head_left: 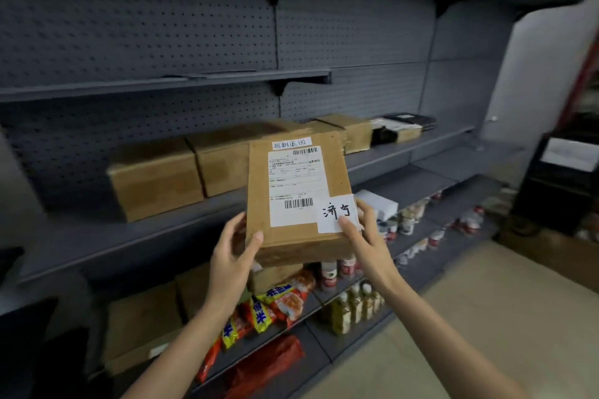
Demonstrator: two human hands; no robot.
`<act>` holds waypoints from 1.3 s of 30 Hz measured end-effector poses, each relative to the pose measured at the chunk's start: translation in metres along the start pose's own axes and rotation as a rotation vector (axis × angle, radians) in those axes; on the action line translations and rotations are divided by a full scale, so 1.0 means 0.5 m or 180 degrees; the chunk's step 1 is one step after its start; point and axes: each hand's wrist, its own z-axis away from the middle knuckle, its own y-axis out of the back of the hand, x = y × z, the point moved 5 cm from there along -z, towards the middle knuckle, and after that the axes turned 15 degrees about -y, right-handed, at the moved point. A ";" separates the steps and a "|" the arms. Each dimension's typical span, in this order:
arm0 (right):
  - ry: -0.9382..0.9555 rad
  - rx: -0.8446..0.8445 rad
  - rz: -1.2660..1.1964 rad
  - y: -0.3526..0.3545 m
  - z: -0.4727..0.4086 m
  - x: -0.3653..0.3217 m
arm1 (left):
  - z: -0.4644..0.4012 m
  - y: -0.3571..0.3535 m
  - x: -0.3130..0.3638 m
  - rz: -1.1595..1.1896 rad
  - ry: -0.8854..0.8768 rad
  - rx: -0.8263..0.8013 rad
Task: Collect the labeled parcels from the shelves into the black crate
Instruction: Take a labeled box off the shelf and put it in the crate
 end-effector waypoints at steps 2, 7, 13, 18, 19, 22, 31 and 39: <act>-0.0076 0.0305 0.0045 0.083 -0.007 0.021 | -0.017 -0.093 -0.022 0.0254 0.0056 -0.0236; -0.0183 0.0902 0.0106 0.281 -0.063 0.066 | -0.075 -0.321 -0.080 0.0460 0.0009 -0.0717; -0.0236 0.1466 0.0083 0.498 -0.201 0.099 | -0.218 -0.610 -0.154 0.0547 -0.0220 -0.1217; -0.0277 0.1884 0.0052 0.661 -0.346 0.103 | -0.371 -0.839 -0.217 0.0780 -0.0389 -0.1643; -0.0299 0.1977 0.0097 0.693 -0.371 0.107 | -0.397 -0.883 -0.229 0.0850 -0.0379 -0.1714; -0.0391 0.2237 0.0205 0.786 -0.432 0.129 | -0.454 -1.019 -0.257 0.1036 -0.0443 -0.1895; -0.0670 0.2759 0.0336 1.103 -0.580 0.215 | -0.538 -1.438 -0.331 0.1225 -0.0445 -0.2336; -0.0748 0.2953 0.0639 1.490 -0.793 0.239 | -0.674 -1.872 -0.375 0.0999 -0.0652 -0.2430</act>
